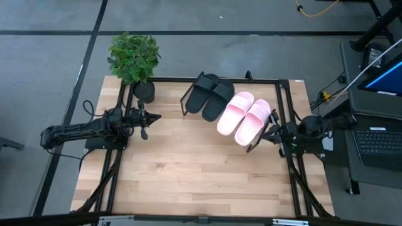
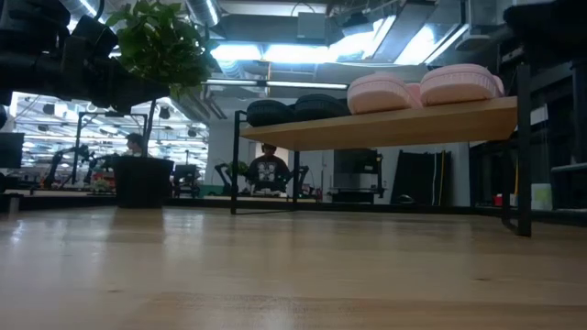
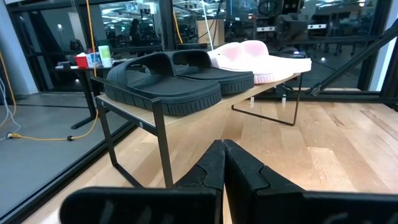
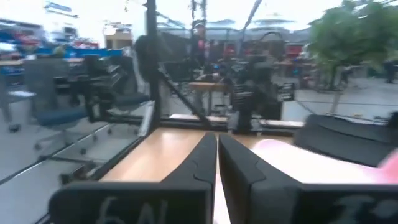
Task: Pick and place slides into the shelf
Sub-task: Return to Home Position
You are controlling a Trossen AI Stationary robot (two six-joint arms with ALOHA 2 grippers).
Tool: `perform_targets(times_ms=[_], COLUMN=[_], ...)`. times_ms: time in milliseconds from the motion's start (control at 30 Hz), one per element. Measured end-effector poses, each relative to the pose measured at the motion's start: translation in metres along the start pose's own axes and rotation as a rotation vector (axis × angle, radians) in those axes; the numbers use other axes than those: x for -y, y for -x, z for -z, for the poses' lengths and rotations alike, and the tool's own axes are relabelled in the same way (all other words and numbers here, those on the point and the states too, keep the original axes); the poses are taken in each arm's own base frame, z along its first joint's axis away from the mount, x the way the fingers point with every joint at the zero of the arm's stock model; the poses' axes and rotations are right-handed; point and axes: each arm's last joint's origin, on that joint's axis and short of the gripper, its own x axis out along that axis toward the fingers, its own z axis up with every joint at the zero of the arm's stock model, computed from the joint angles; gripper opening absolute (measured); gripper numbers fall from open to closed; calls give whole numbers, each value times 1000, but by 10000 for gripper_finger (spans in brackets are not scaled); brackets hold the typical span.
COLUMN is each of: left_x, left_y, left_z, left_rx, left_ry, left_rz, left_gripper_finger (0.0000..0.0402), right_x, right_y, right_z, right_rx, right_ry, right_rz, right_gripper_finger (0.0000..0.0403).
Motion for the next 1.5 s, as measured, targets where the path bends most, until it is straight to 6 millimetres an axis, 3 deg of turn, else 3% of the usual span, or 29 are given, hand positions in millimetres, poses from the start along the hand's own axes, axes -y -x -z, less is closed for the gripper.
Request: perform_targets(times_ms=[400,1500], left_x=[0,0], left_y=[0,0], left_z=[0,0], left_rx=[0,0], left_ry=[0,0], left_rz=[0,0], left_gripper_finger=[0,0], right_x=[20,22], right_y=[-2,-2], right_z=[36,30], right_rx=[-50,29], right_ry=[94,104], right_rz=[170,159], right_gripper_finger=[20,20])
